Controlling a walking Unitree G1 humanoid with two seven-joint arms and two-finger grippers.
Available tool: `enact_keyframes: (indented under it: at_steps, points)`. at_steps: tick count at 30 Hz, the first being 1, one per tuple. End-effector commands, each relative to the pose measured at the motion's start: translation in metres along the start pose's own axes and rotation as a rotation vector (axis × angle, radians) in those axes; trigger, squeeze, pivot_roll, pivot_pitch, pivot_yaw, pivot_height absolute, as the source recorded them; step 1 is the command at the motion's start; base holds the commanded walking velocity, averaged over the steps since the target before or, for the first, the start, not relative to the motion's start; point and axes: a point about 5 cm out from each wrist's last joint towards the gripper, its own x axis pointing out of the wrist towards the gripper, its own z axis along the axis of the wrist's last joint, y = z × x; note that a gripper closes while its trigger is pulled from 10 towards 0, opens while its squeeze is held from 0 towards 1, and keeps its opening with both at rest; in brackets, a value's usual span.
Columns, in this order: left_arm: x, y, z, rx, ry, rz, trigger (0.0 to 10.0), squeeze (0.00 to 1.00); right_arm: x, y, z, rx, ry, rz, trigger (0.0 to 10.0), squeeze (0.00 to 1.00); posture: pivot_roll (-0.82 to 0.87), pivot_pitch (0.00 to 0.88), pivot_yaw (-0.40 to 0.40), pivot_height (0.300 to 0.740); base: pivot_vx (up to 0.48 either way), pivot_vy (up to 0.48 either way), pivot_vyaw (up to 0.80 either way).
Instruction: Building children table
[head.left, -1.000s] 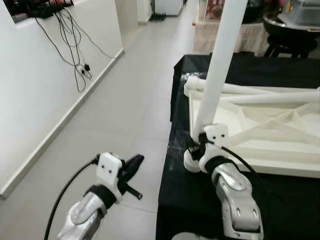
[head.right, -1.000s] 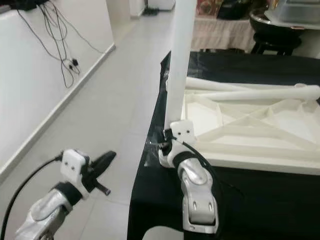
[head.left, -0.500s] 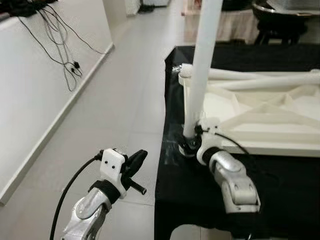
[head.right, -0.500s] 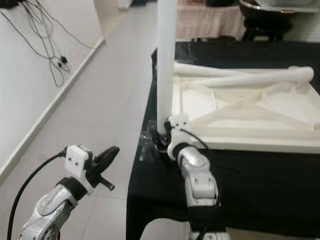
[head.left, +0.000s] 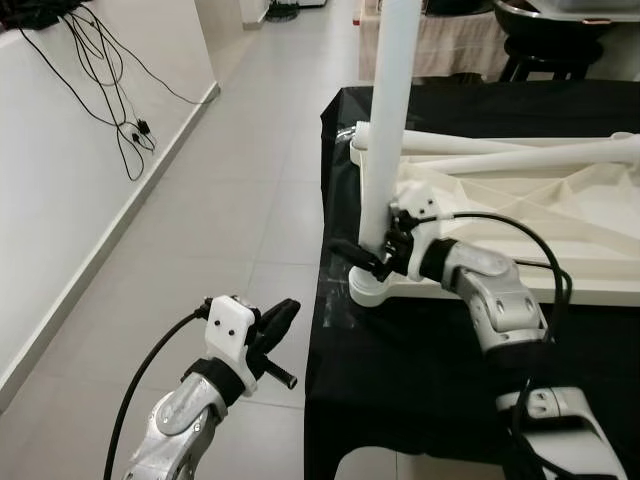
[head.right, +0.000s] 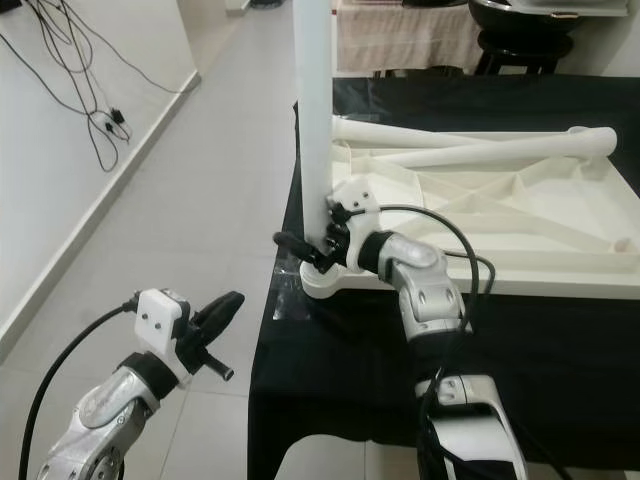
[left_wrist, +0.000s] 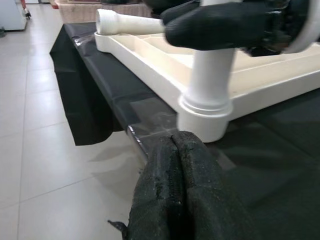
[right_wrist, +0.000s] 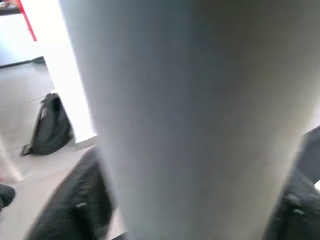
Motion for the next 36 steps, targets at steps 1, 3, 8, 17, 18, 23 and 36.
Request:
enact_keyframes:
  at_steps: [1,3,8,17,18,23,36]
  points:
    - [-0.002,-0.002,-0.005,-0.005,0.023,0.003,10.0,0.00,0.008,0.003,0.000,0.015,-0.003,0.070,0.0,0.00,0.02,0.137,0.041,0.740,0.000,0.000,0.00]
    - [-0.003,-0.002,-0.005,-0.005,0.023,0.001,10.0,0.00,0.009,0.003,0.000,0.020,-0.003,0.082,0.0,0.00,0.02,0.138,0.041,0.740,0.000,0.000,0.00]
    - [-0.004,-0.004,-0.005,-0.007,0.025,0.000,10.0,0.00,0.008,0.001,-0.006,0.033,0.007,0.069,0.0,0.00,0.02,0.142,0.041,0.740,0.000,0.000,0.00]
    - [-0.008,-0.003,-0.005,-0.011,0.023,0.003,10.0,0.00,-0.017,0.008,-0.055,0.142,0.063,-0.661,0.0,0.00,-0.01,0.156,0.030,0.740,0.000,0.000,0.00]
    - [-0.008,-0.003,-0.005,-0.011,0.023,0.003,10.0,0.00,-0.017,0.008,-0.055,0.142,0.063,-0.661,0.0,0.00,-0.01,0.156,0.030,0.740,0.000,0.000,0.00]
    - [-0.008,-0.001,-0.005,-0.011,0.026,-0.002,10.0,0.00,-0.016,0.050,-0.063,0.176,0.085,-0.764,0.0,0.00,-0.02,0.150,0.048,0.740,0.000,0.000,0.00]
    - [-0.004,0.002,-0.004,-0.001,0.021,0.015,10.0,0.00,0.002,0.033,-0.041,0.133,0.030,-0.700,10.0,1.00,0.00,0.145,0.038,0.740,0.000,0.000,0.00]
